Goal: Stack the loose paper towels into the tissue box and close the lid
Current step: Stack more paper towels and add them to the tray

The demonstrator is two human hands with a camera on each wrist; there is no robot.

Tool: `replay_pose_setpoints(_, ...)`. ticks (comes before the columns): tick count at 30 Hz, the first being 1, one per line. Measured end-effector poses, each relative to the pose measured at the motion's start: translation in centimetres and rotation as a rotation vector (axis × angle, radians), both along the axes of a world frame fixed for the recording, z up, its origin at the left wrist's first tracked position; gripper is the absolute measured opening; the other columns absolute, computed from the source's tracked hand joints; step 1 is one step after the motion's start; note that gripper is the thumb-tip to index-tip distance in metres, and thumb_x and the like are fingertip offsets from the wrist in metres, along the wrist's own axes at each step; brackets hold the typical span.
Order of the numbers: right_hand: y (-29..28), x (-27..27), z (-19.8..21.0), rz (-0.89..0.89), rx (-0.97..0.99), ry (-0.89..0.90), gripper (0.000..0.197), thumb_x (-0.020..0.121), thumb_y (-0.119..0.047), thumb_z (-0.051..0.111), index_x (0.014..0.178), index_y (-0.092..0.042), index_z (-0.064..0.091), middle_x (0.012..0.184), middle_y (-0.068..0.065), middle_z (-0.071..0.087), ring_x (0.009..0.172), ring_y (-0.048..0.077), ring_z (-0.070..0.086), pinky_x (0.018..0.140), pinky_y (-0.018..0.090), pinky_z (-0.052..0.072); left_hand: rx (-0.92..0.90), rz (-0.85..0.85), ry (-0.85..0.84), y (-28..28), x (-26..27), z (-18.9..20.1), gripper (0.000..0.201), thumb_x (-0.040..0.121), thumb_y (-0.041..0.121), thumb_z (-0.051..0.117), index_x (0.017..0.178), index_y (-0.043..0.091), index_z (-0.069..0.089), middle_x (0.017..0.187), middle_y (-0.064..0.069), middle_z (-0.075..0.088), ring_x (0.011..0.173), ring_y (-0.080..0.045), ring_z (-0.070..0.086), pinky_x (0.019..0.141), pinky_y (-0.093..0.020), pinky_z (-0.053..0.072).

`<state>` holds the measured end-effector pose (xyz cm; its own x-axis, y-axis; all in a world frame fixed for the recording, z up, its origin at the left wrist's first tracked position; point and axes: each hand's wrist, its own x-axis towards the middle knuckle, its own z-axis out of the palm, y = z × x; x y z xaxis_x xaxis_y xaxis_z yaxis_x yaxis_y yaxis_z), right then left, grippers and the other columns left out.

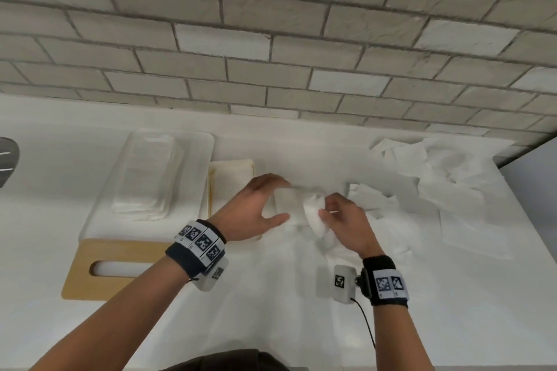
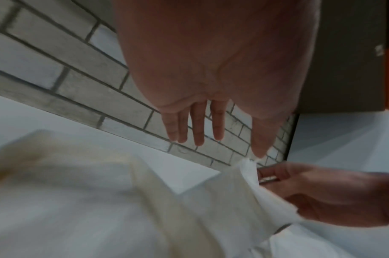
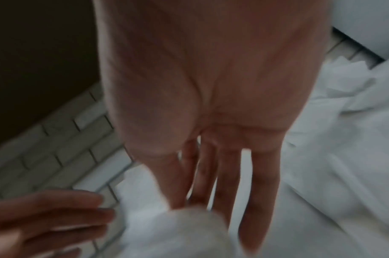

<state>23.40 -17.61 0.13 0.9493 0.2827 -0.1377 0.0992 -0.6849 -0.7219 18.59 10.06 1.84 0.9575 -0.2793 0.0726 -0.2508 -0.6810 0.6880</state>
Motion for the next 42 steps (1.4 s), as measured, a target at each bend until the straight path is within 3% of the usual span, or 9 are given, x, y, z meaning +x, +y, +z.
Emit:
replay_pose_setpoints(5,1.0,-0.5,7.9,0.288,0.354,0.185,0.01,0.107,-0.014,0.067,0.116,-0.014,0.071,0.108,0.002,0.079,0.103,0.018,0.074,0.089,0.025,0.056,-0.19,-0.088,0.051,-2.1,1.1,3.0,0.071,0.083,0.042,0.09,0.143,0.035,0.054,0.13,0.019,0.066,0.118,-0.003,0.063,0.1,-0.026,0.051)
replay_pose_setpoints(7,1.7,-0.6,9.7,0.179,0.467,0.124,0.016,0.111,-0.023,0.059,0.115,-0.015,0.072,0.107,-0.004,0.077,0.099,0.013,0.071,0.085,0.026,0.053,-0.262,0.001,0.063,-2.5,1.1,4.6,0.046,0.085,0.043,0.089,0.122,0.031,0.064,0.105,0.014,0.074,0.093,-0.005,0.069,0.086,-0.032,0.056)
replay_pose_setpoints(12,6.5,-3.9,8.8,-0.322,1.044,0.269,0.055,0.103,-0.065,0.038,0.124,-0.025,0.07,0.119,-0.001,0.079,0.114,0.019,0.072,0.093,0.036,0.058,-0.557,0.248,0.11,-2.1,0.3,5.7,0.027,0.1,0.038,0.074,0.121,0.023,0.067,0.112,0.012,0.078,0.103,-0.007,0.074,0.091,-0.041,0.061)
replay_pose_setpoints(15,9.9,-6.6,5.9,-0.32,0.749,0.096,0.036,0.11,-0.051,0.05,0.126,-0.022,0.063,0.114,-0.011,0.077,0.106,0.004,0.072,0.085,0.017,0.055,-0.717,0.368,0.1,-1.7,-0.4,5.2,0.021,0.106,0.039,0.065,0.117,0.021,0.062,0.11,0.012,0.077,0.104,-0.008,0.073,0.095,-0.038,0.057)
replay_pose_setpoints(19,12.8,-7.9,2.3,-0.218,0.527,-0.013,0.007,0.11,-0.035,0.059,0.108,-0.029,0.062,0.095,-0.021,0.075,0.083,0.001,0.07,0.075,0.027,0.055,-0.628,0.587,0.037,0.7,-0.3,4.4,0.039,0.106,0.041,0.063,0.082,0.019,0.043,0.067,0.004,0.043,0.061,-0.013,0.04,0.063,-0.035,0.036)
replay_pose_setpoints(24,15.1,-8.9,1.7,-0.257,0.531,-0.047,0.03,0.106,-0.026,0.066,0.131,-0.032,0.051,0.073,-0.003,0.069,0.064,0.009,0.063,0.064,0.021,0.051,-0.523,0.743,-0.01,4.8,0.3,3.6,0.049,0.104,0.048,0.065,0.076,0.017,0.039,0.063,-0.001,0.035,0.054,-0.013,0.027,0.048,-0.024,0.023)
replay_pose_setpoints(30,16.9,-8.1,-0.9,-0.186,0.262,-0.039,0.028,0.107,-0.014,0.06,0.126,-0.029,0.047,0.068,0.0,0.055,0.053,0.008,0.048,0.053,0.021,0.044,-0.348,0.85,0.121,8.5,0.8,-1.1,0.036,0.101,0.036,0.072,0.123,0.01,0.059,0.109,-0.005,0.071,0.103,-0.026,0.067,0.089,-0.035,0.05)
replay_pose_setpoints(39,18.1,-7.5,-1.3,-0.06,-0.059,-0.01,0.017,0.108,-0.017,0.058,0.123,-0.018,0.05,0.097,0.011,0.062,0.079,0.032,0.067,0.073,0.044,0.059,0.076,0.371,-0.01,9.0,0.2,-1.9,0.022,0.101,0.022,0.065,0.123,0.021,0.063,0.126,0.002,0.066,0.122,-0.023,0.061,0.106,-0.044,0.05)
replay_pose_setpoints(42,17.4,-7.9,-0.4,-0.021,-0.072,0.008,0.024,0.108,-0.02,0.057,0.13,-0.021,0.048,0.1,0.014,0.063,0.083,0.035,0.067,0.076,0.043,0.057,0.39,0.083,0.131,7.6,0.6,-1.9,0.05,0.103,0.039,0.061,0.149,0.025,0.048,0.16,-0.002,0.041,0.15,-0.029,0.037,0.117,-0.044,0.042)
